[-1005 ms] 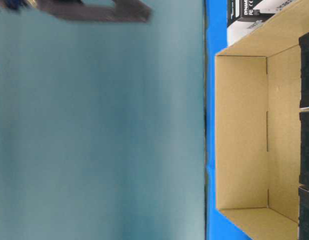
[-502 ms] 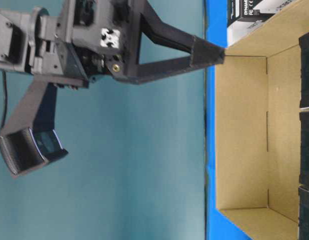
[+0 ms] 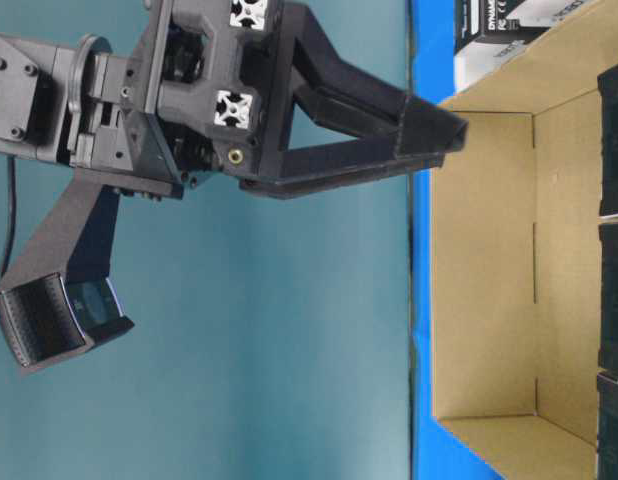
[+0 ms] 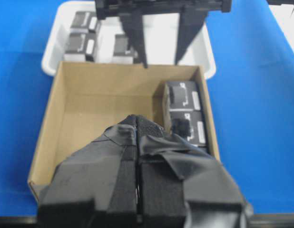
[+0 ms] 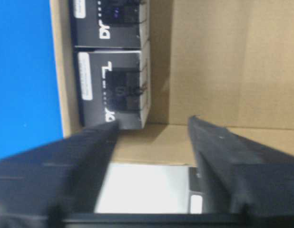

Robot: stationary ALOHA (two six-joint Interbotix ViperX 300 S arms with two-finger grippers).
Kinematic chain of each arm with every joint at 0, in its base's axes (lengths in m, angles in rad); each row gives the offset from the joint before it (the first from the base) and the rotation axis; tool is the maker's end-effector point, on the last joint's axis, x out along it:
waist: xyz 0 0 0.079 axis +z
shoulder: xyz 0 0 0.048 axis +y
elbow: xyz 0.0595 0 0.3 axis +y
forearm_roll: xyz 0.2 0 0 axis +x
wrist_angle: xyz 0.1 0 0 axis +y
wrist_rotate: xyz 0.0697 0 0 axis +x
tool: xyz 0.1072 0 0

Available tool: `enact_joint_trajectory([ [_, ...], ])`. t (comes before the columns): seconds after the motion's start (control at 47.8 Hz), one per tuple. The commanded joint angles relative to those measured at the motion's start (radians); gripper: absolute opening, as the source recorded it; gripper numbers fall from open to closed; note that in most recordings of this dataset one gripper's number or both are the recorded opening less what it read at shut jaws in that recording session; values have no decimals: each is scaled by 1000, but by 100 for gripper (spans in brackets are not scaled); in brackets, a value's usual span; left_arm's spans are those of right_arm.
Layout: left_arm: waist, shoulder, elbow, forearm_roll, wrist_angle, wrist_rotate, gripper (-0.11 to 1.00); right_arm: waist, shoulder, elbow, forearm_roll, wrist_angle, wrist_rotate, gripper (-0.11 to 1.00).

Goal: Pick the box from inside the cardboard box.
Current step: 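Lower the right gripper and close it on the package inside the box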

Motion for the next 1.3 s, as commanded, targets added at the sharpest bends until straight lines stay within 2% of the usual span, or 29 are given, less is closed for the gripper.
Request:
enact_joint_trajectory([
  [0.0, 0, 3, -28, 2, -3, -2, -7, 0, 3, -11, 8, -5, -6, 84],
  [0.063, 0, 3, -28, 2, -5, -2, -7, -6, 3, -11, 23, -8, -12, 96],
  [0.105, -2, 3, -28, 2, -5, -2, -7, -15, 5, -14, 49, -3, -12, 99],
  [0.167, -2, 3, -28, 2, -5, -3, -7, -43, 5, -17, 124, 5, -17, 98],
  [0.188, -2, 3, -28, 2, -3, -3, -7, -60, 6, -17, 172, 8, -25, 97],
  [0.251, 0, 3, -29, 2, -5, -3, -7, -89, 5, -9, 253, 0, -63, 98],
  [0.314, -2, 3, -29, 2, -5, -3, -7, -103, 8, -6, 290, -3, -129, 98],
  [0.398, 0, 3, -29, 2, -5, -3, -7, -107, 26, -11, 302, 0, -195, 98],
  [0.461, -2, 3, -29, 2, -5, -3, -7, -106, 43, -14, 308, 0, -201, 98],
  [0.858, -2, 3, -29, 2, -5, -3, -7, -69, 123, 37, 314, -63, -207, 98],
  [1.277, 0, 3, -29, 2, -5, -3, -7, -49, 146, 63, 314, -120, -207, 98],
])
